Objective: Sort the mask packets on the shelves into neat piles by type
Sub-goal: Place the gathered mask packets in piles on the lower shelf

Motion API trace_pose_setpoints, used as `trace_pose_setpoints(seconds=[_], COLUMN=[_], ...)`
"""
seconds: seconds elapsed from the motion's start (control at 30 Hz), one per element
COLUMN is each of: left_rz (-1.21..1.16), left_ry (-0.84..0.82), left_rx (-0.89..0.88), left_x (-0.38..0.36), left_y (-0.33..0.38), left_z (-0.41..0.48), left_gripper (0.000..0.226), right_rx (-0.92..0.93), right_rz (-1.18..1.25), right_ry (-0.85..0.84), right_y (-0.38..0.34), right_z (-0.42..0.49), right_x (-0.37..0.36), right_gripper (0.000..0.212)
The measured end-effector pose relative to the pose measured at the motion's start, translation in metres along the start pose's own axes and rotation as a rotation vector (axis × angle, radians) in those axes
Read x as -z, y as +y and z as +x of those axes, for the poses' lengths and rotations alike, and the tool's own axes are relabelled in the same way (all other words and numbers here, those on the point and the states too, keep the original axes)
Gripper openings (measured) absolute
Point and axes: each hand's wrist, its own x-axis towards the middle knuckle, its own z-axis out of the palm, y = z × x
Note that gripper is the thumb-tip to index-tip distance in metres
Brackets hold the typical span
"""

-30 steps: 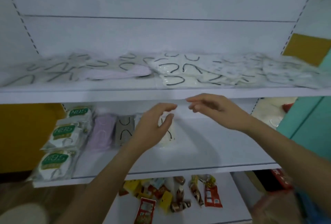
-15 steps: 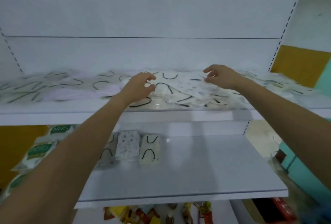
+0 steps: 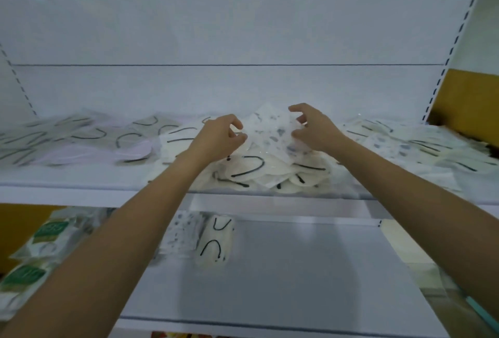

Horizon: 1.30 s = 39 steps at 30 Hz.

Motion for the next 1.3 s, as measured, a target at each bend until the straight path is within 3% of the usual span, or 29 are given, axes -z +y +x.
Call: trace_pose_setpoints(seconds=[0.1,0.2,0.27,0.43,0.5,0.67,0.8,0.93,1.03,1.1,1.2,1.27,1.3], left_rz=[-0.135,-0.518,-0.72,-0.668,-0.63,-0.645,-0.639,-0.67,-0.738,-0.766,-0.787,-0.793,-0.795], left_ry=[-0.019,-0.06,-0.02,0.174,0.203,0.158,0.024,-0.029,-0.001,0.032,0.047,0.048,0.06], left_rx=[0.036,0.093,0.063,-0.043,-0.054,-0.048,-0.065,-0.102,-0.091,-0.087,-0.08,-0.085,-0.09], left_x=[-0.006,-0.012,-0.015,-0.02,-0.019,-0.027,-0.042,-0.06,-0.07,-0.074,-0.078,-0.078,-0.078], left_y=[0.009,0.026,0.038,0.05,0.046,0.042,0.055,0.071,0.075,0.072,0.068,0.068,0.068], left_z=[0.006,0.016,0.024,0.041,0.048,0.063,0.071,0.075,0.074,0.072,0.073,0.074,0.074], left_gripper=[0.018,0.023,0.021,0.025,0.033,0.039,0.037,0.035,0.034,0.035,0.033,0.031,0.031], right_rx=[0.007,-0.045,-0.057,-0.076,-0.146,-0.429,-0.495,-0.442,-0.401,-0.395,-0.413,-0.523,-0.596], right_rz=[0.197,0.537,0.625,0.721,0.631,0.086,-0.258,-0.366,-0.398,-0.362,-0.077,0.184,0.191], right_ry=[0.107,0.141,0.152,0.162,0.196,0.08,-0.237,-0.443,-0.387,-0.353,-0.217,-0.102,-0.05], right_y=[0.007,0.004,0.002,0.003,0.017,0.069,0.089,0.089,0.089,0.087,0.076,0.073,0.074], right_z=[0.0,-0.004,-0.006,-0.008,-0.01,-0.027,-0.05,-0.063,-0.063,-0.066,-0.066,-0.057,-0.052], right_x=[0.006,0.015,0.021,0.051,0.076,0.132,0.147,0.13,0.125,0.131,0.146,0.151,0.151], right_gripper=[0.051,0.053,0.053,0.047,0.042,0.042,0.061,0.073,0.067,0.051,0.02,0.026,0.03])
